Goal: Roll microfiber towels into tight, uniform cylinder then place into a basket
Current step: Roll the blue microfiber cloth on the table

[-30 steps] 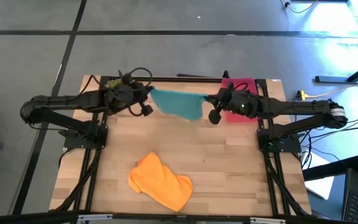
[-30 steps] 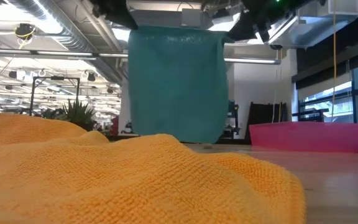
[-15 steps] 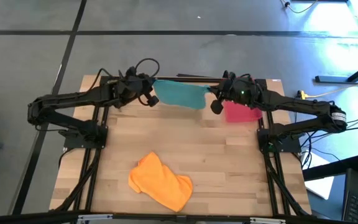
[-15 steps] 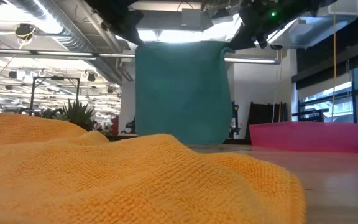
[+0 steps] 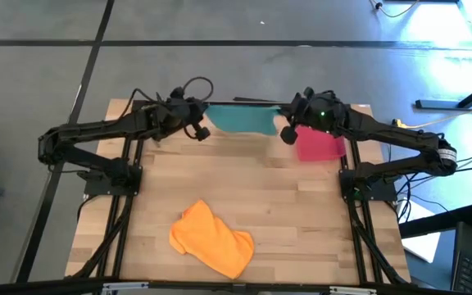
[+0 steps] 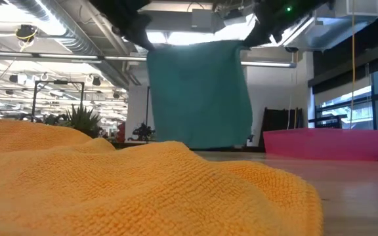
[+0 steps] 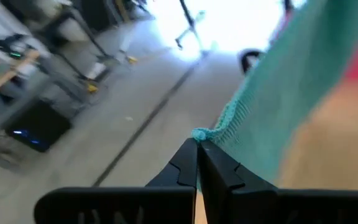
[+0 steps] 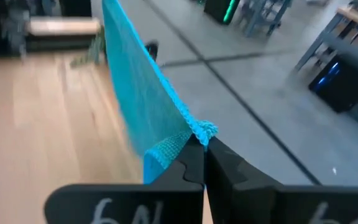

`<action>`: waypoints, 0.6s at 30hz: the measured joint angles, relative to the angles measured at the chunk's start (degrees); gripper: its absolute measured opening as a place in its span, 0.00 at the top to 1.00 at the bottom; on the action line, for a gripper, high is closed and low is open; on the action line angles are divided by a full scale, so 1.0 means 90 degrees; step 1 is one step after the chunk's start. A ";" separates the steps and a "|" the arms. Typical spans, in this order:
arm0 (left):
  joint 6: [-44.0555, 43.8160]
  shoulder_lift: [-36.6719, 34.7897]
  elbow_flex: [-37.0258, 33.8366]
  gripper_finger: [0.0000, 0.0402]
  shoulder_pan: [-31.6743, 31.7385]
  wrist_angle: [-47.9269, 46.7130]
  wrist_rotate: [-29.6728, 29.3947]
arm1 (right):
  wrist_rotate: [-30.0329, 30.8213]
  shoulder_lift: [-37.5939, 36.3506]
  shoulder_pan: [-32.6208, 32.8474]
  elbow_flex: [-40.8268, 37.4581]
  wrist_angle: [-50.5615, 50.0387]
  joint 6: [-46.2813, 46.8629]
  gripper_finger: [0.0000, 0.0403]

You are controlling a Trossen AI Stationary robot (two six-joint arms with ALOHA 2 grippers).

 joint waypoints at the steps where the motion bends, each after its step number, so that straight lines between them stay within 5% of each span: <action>1: -0.0122 0.0002 0.0000 1.00 -0.0042 -0.0193 0.0138 | -0.0001 0.0035 0.0054 0.0000 -0.0167 0.0023 1.00; 8: -0.1017 0.0001 -0.0035 1.00 -0.0519 -0.1301 0.0485 | -0.0005 0.0576 0.0674 -0.0006 -0.0737 0.0529 0.99; 18: -0.2251 0.0005 -0.0869 1.00 -0.1415 -0.1356 0.0493 | -0.0005 0.1551 0.1592 -0.0006 -0.0777 0.1023 0.99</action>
